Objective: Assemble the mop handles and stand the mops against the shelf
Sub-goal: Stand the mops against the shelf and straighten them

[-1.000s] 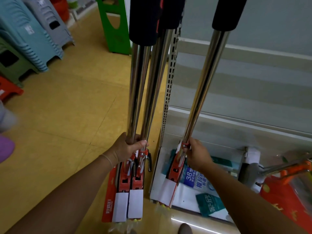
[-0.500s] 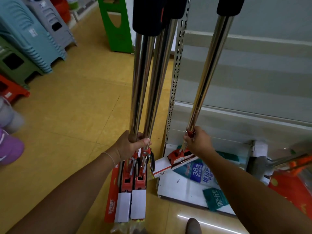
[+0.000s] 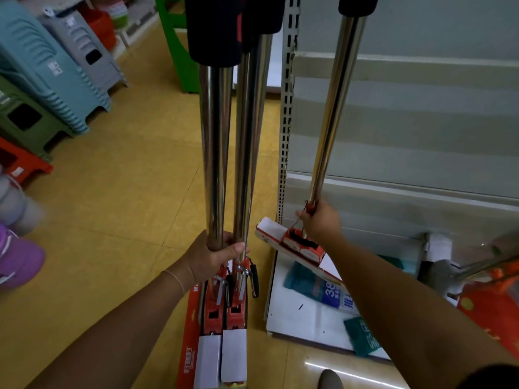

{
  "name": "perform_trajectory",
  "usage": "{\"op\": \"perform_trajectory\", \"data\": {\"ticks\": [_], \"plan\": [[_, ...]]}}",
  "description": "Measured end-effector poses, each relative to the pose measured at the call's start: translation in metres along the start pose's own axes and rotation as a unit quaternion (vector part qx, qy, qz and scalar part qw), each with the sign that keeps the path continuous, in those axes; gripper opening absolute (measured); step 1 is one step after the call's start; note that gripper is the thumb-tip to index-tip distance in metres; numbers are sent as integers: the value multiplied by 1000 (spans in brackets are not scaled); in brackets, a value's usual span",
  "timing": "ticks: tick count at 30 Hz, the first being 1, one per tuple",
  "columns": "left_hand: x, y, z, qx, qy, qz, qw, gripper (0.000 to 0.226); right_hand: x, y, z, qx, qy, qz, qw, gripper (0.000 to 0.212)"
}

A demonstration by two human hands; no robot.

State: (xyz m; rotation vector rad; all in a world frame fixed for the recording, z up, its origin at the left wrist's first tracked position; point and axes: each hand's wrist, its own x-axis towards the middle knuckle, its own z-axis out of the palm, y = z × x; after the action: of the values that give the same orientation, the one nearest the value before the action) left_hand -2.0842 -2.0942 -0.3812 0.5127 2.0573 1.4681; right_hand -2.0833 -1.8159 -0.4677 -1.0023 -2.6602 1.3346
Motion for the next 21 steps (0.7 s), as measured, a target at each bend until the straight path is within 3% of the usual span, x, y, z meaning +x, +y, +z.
{"op": "perform_trajectory", "data": {"ticks": [3, 9, 15, 18, 21], "plan": [[5, 0, 6, 13, -4, 8, 1000, 42, 11, -3, -2, -1, 1, -1, 1000, 26], [15, 2, 22, 10, -18, 4, 1000, 26, 28, -9, -12, -3, -33, -6, 999, 22], [24, -1, 34, 19, -18, 5, 1000, 28, 13, -13, -32, 13, -100, 80, 992, 60], [27, 2, 40, 9, -22, 3, 1000, 30, -19, -11, -37, -46, -108, 7, 993, 58], [29, 6, 46, -4, -21, 4, 1000, 30, -51, -11, -36, -63, -251, -135, 957, 65]]}}
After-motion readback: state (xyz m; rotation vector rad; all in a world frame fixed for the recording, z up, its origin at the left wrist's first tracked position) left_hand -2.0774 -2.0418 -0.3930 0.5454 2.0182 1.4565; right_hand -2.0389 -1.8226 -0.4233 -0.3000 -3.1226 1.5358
